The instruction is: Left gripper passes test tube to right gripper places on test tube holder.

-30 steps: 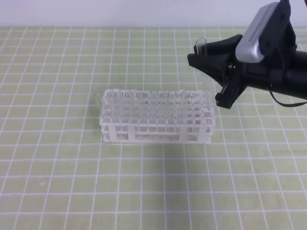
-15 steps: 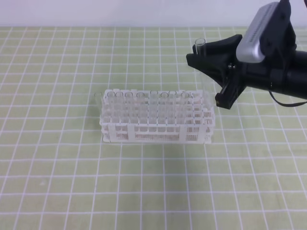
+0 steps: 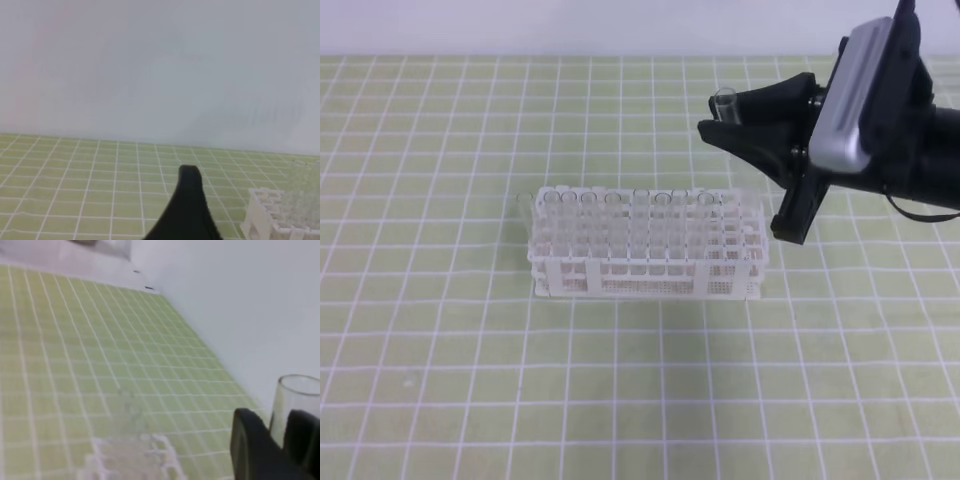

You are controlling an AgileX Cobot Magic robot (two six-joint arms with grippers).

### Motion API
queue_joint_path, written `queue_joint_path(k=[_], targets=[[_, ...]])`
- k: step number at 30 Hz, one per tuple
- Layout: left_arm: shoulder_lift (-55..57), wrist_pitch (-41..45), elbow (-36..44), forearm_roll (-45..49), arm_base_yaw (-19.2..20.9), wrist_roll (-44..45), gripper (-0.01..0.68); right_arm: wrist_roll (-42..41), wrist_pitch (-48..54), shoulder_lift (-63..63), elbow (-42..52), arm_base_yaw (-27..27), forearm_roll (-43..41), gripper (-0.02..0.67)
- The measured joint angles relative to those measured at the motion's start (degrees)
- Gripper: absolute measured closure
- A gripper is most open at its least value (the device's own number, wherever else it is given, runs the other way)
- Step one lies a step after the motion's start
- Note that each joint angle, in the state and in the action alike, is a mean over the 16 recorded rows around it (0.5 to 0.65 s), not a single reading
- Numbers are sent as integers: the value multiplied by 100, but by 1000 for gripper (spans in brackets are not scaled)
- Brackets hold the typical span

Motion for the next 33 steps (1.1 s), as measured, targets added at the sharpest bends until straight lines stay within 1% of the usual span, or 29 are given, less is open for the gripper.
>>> queue_joint_path(k=[9, 12, 15, 20, 24, 27, 30, 33], targets=[[18, -124, -20, 11, 0, -15, 151, -1384, -982, 0, 0, 0, 5, 554], [27, -198, -24, 14, 1, -19, 151, -1560, -1248, 0, 0, 0, 9, 554], [36, -291, -28, 17, 1, -21, 151, -1519, -1309, 0, 0, 0, 14, 554], [64, -434, -40, -30, 1, 11, 151, -1020, -930, 0, 0, 0, 17, 554], [73, -496, -37, -600, 1, 517, 152, -360, -286, 0, -3, 0, 11, 554], [65, -479, -33, -1444, 1, 1289, 151, 243, 211, 0, -21, 0, 3, 554], [56, -369, -29, -2596, 1, 2352, 151, 839, 596, 0, -44, 0, -6, 554], [48, -168, -26, -3943, 1, 3624, 151, 1353, 857, 0, -67, 0, -14, 554]])
